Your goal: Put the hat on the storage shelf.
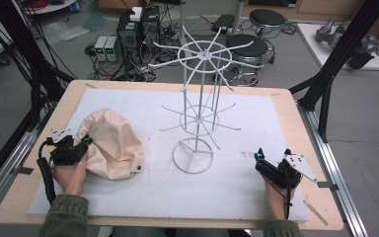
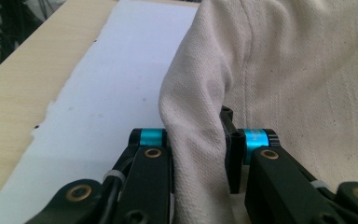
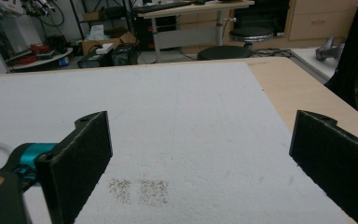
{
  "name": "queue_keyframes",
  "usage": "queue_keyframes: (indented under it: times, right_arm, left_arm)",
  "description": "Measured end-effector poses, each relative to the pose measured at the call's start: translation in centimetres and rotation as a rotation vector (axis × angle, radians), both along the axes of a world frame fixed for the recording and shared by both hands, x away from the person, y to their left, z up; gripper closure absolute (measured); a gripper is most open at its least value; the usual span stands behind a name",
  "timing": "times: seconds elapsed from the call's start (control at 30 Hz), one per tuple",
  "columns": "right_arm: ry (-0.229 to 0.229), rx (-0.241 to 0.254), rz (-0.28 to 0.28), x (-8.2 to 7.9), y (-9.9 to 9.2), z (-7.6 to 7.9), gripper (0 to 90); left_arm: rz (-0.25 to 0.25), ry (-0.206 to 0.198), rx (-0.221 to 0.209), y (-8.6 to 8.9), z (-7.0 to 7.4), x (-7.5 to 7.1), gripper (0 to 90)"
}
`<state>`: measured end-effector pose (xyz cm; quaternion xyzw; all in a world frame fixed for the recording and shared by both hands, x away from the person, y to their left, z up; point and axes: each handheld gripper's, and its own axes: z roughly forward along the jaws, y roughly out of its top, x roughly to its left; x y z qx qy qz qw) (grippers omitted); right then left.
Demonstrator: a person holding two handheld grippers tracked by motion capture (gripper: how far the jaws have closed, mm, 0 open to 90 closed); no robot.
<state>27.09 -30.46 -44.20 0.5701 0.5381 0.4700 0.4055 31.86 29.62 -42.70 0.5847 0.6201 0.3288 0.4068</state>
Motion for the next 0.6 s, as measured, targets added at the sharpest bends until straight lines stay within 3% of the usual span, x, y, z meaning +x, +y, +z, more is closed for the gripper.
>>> queue_keyframes:
  times: [0.2, 0.4, 0.6]
  right_arm:
    - [0.001, 0.001, 0.001, 0.0, 0.0, 0.0, 4.6]
    - [0.007, 0.002, 0.002, 0.0, -0.1, 0.0, 4.6]
    - [0.009, 0.009, 0.002, 0.0, -0.1, 0.0, 4.6]
  left_arm:
    - [-0.043, -0.064, -0.007, -0.3, 0.9, -0.4, 78.1]
    - [-0.069, -0.075, -0.014, -0.4, 1.4, -0.5, 78.0]
    - [-0.090, -0.135, -0.046, -0.4, 2.5, -1.0, 78.1]
